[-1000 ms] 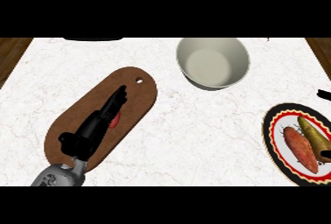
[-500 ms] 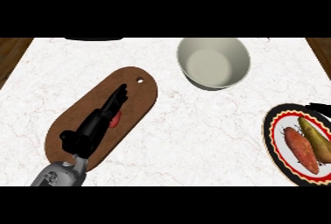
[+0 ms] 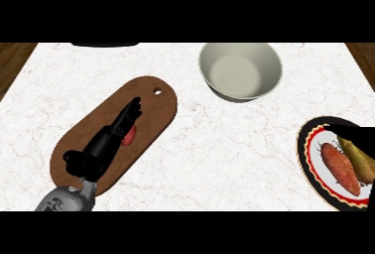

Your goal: Pick the sweet potato from the plate and place it in the bowl

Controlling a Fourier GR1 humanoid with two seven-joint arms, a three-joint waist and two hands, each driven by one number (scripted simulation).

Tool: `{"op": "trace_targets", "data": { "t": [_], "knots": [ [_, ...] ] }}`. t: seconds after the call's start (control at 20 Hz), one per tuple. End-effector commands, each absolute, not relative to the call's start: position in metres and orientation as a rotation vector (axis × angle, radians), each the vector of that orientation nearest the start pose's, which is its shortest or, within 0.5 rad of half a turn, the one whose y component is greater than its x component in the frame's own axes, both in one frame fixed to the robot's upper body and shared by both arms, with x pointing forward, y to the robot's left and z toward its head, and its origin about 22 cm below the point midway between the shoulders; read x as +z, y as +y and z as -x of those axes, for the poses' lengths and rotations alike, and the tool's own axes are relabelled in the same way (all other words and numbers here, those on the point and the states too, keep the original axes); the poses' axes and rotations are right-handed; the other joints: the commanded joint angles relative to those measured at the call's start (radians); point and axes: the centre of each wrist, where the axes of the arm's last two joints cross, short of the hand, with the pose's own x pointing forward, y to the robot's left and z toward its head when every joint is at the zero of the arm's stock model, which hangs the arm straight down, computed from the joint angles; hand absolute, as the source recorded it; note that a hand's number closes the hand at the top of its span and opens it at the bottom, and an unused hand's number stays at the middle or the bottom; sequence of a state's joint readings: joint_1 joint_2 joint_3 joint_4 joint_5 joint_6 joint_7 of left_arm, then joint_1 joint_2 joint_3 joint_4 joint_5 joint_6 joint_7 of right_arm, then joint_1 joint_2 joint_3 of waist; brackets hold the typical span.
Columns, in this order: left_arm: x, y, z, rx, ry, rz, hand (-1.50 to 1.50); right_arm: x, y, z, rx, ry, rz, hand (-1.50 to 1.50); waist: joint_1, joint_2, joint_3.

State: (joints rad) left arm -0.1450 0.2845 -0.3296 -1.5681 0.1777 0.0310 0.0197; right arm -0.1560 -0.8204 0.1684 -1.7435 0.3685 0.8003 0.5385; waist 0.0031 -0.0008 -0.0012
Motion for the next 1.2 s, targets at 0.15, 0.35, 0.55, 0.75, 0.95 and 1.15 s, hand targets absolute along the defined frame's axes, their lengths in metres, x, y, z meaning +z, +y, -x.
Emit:
{"op": "trace_targets", "data": {
  "t": [0.15, 0.35, 0.55, 0.75, 0.95, 1.15],
  "knots": [
    [0.033, 0.191, -0.26, -0.37, -1.593, 0.166, 0.0, 0.129, -0.329, -0.246, 1.427, -0.628, 0.692, -1.5, -0.006, 0.0, 0.001],
    [0.036, 0.208, -0.26, -0.368, -1.581, 0.173, 0.0, 0.107, -0.308, -0.224, 1.434, -0.697, 0.738, -1.5, -0.008, -0.001, 0.001],
    [0.035, 0.179, -0.263, -0.384, -1.574, 0.168, 0.0, 0.115, -0.309, -0.225, 1.44, -0.742, 0.801, -1.5, -0.009, -0.001, 0.001],
    [0.02, 0.186, -0.271, -0.398, -1.593, 0.167, 0.0, 0.103, -0.303, -0.236, 1.436, -0.767, 0.871, -1.5, -0.005, 0.001, 0.001],
    [0.026, 0.182, -0.271, -0.38, -1.586, 0.184, 0.0, 0.075, -0.318, -0.222, 1.443, -0.751, 0.923, -1.5, -0.007, 0.001, 0.001],
    [0.04, 0.198, -0.262, -0.369, -1.589, 0.167, 0.0, 0.077, -0.348, -0.234, 1.417, -0.707, 0.937, -1.5, -0.004, 0.0, 0.001]
  ]
}}
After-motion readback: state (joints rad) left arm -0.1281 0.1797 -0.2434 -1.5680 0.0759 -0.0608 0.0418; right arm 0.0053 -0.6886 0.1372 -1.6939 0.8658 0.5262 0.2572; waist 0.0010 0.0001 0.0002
